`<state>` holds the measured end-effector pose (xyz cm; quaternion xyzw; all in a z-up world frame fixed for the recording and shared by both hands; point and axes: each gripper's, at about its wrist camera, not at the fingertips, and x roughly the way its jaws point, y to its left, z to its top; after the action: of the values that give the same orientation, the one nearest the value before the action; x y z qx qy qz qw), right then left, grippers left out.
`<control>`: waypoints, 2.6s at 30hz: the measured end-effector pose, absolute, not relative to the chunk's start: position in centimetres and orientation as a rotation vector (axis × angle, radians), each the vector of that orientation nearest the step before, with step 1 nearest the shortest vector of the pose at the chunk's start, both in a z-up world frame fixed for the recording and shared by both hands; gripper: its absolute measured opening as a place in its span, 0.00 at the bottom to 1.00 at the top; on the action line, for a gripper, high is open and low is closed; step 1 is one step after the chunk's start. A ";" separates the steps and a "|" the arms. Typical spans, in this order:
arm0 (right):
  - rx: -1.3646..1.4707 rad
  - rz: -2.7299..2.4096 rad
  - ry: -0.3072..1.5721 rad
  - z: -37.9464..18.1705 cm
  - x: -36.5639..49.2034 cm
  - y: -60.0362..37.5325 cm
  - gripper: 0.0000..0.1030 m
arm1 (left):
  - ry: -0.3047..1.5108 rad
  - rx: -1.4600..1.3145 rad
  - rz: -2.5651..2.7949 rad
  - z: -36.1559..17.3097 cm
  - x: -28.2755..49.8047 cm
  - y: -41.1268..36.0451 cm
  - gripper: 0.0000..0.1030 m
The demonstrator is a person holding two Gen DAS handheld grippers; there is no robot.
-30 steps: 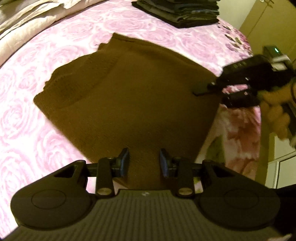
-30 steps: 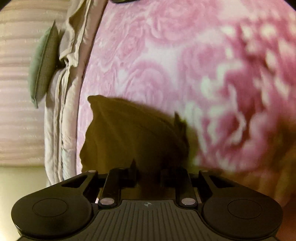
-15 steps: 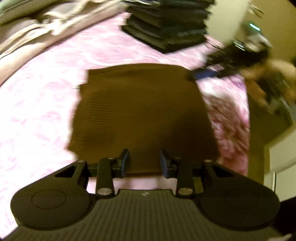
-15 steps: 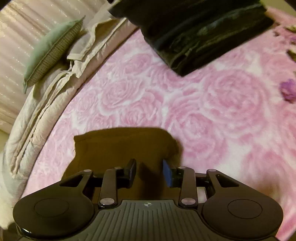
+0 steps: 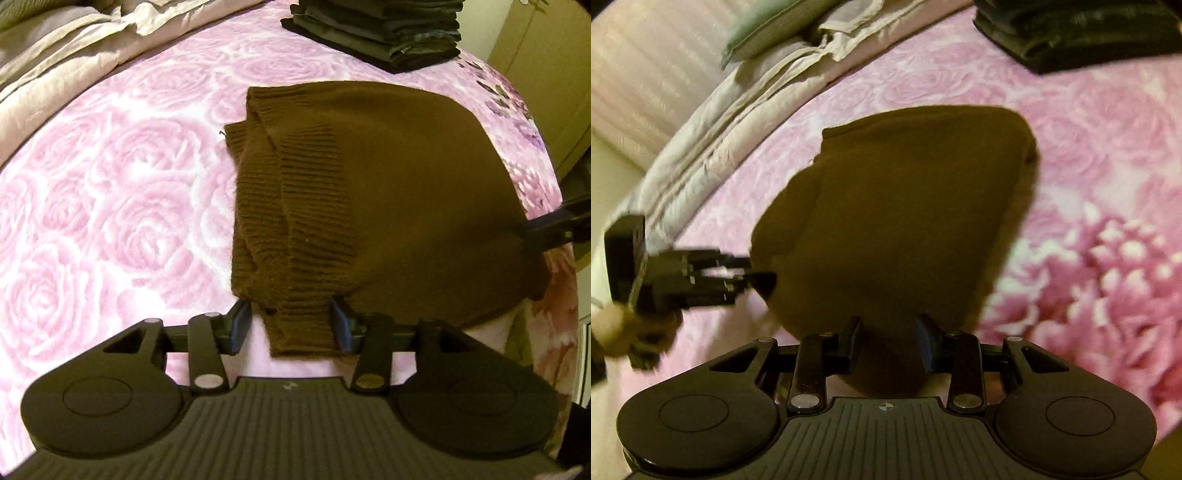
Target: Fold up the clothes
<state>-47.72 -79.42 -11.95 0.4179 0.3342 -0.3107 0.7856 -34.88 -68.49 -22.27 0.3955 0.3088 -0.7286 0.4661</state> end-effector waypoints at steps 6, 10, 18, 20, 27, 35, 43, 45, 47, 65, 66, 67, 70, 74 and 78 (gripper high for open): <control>0.810 -0.736 0.756 -10.9 -49.1 -76.1 0.65 | 0.731 0.945 -1.790 -22.6 -34.7 -67.8 0.45; 0.658 -0.705 0.794 -11.4 -47.1 -72.7 0.81 | 0.710 0.928 -1.787 -22.7 -35.1 -67.3 0.46; 0.597 -0.918 0.818 -13.3 -47.0 -73.5 0.80 | 0.662 0.937 -1.787 -22.7 -35.5 -66.9 0.46; 0.614 -0.951 0.837 -12.9 -48.4 -73.4 0.80 | 0.658 0.941 -1.787 -22.7 -35.6 -66.9 0.46; 0.422 -0.791 0.941 -10.2 -47.4 -70.2 0.80 | 0.601 0.985 -1.793 -21.2 -35.7 -66.2 0.43; -0.095 -0.445 1.094 -12.2 -39.8 -67.1 0.62 | 0.261 1.119 -1.852 -19.3 -36.1 -61.2 0.41; -0.356 -0.382 1.179 -16.3 -37.1 -68.6 0.35 | -0.196 1.334 -1.928 -22.8 -39.8 -57.3 0.48; -0.325 -0.393 1.172 -15.7 -37.2 -69.7 0.30 | -0.334 1.363 -1.935 -23.6 -40.8 -56.9 0.54; -0.288 -0.392 1.163 -14.8 -37.4 -70.5 0.30 | -0.433 1.386 -1.946 -24.3 -41.6 -56.9 0.55; -0.195 -0.421 1.079 -11.3 -39.9 -69.4 0.29 | -0.475 1.487 -1.948 -24.7 -42.7 -61.5 0.20; -0.230 -0.411 1.080 -11.6 -40.1 -68.8 0.37 | -0.427 1.470 -1.957 -24.2 -42.5 -61.9 0.20; -0.265 -0.401 1.081 -11.8 -40.2 -68.2 0.56 | -0.379 1.451 -1.966 -23.7 -42.3 -62.3 0.19; -0.372 -0.395 1.091 -13.5 -40.5 -67.0 0.71 | -0.249 1.378 -1.991 -22.6 -41.4 -63.3 0.19; -0.545 -0.397 1.130 -16.3 -40.6 -66.4 0.70 | -0.143 1.308 -2.015 -22.0 -40.7 -63.7 0.19; -0.662 -0.385 1.123 -17.7 -41.7 -65.9 0.58 | -0.118 1.273 -2.020 -21.7 -40.3 -63.2 0.18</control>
<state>-41.69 -65.90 -17.66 -0.3062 0.5193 -0.1780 0.7777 -40.31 -63.25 -21.70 0.4954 -0.0461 -0.7861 0.3667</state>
